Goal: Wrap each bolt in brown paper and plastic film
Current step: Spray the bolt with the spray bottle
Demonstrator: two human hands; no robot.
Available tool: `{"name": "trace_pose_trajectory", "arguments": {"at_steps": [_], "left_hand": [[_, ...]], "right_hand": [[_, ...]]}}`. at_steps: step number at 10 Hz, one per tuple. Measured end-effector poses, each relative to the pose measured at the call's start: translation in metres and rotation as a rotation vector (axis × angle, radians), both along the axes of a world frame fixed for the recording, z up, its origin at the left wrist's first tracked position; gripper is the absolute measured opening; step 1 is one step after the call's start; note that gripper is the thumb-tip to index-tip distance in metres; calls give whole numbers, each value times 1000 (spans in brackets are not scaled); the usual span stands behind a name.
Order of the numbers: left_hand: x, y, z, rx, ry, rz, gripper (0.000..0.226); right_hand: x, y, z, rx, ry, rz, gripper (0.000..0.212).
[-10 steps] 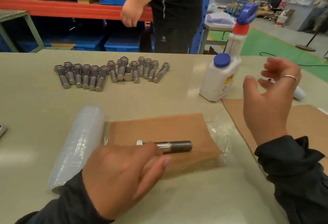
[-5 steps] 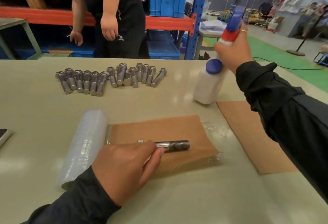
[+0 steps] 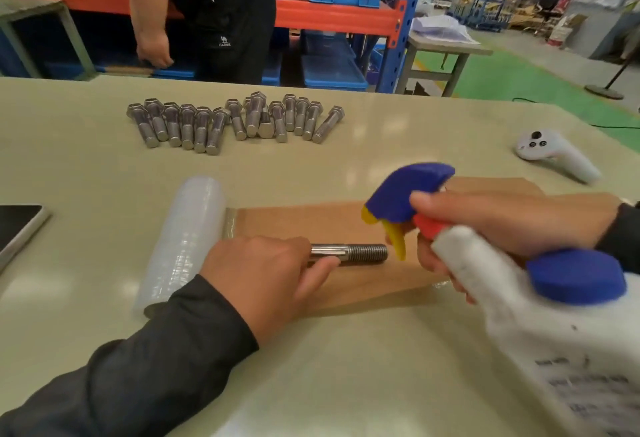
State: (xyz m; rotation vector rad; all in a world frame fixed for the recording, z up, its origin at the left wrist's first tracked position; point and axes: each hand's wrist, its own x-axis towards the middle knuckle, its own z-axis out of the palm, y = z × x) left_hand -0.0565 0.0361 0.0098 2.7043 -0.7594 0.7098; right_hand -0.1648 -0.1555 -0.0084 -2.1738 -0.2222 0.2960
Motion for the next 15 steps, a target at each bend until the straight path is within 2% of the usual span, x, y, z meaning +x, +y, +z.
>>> {"name": "trace_pose_trajectory", "arguments": {"at_steps": [1,2,3,4,5,6,7,9,11,12,13,14,15], "left_hand": [[0,1,2,44,23,-73,49],[0,-1,5,114,77,-103,53],[-1,-2,-2,218,186,-47,57],[-4,-2,3,245,186,-43,50],[-4,1,1,112,81,-108,31],[-1,-2,1,112,-3,-152,28],[3,-5,0,62,-34,-155,28],[12,-9,-6,-9,-77,-138,28],[17,-12,-8,-20,-78,-81,30],[19,-13,-8,-22,-76,-50,30],[22,-14,-9,-17,-79,-27,30],[24,-15,-11,-16,-86,3,30],[25,-16,-12,-9,-90,47,29]], "right_hand": [[88,-8,93,3,354,111,48],[95,-38,108,75,386,78,42],[102,-41,112,16,321,53,42],[126,-57,127,106,83,-240,36],[157,-75,143,-36,-243,-376,28],[197,-94,150,-113,-507,-485,30],[238,-106,140,-26,-586,-556,47],[274,-109,114,117,-593,-620,47],[275,-99,113,52,-575,-462,51],[269,-96,114,20,-515,-449,50],[254,-93,107,-43,-549,-641,68],[211,-70,91,-52,-884,-779,50],[161,-36,65,-196,-791,-230,27]]}}
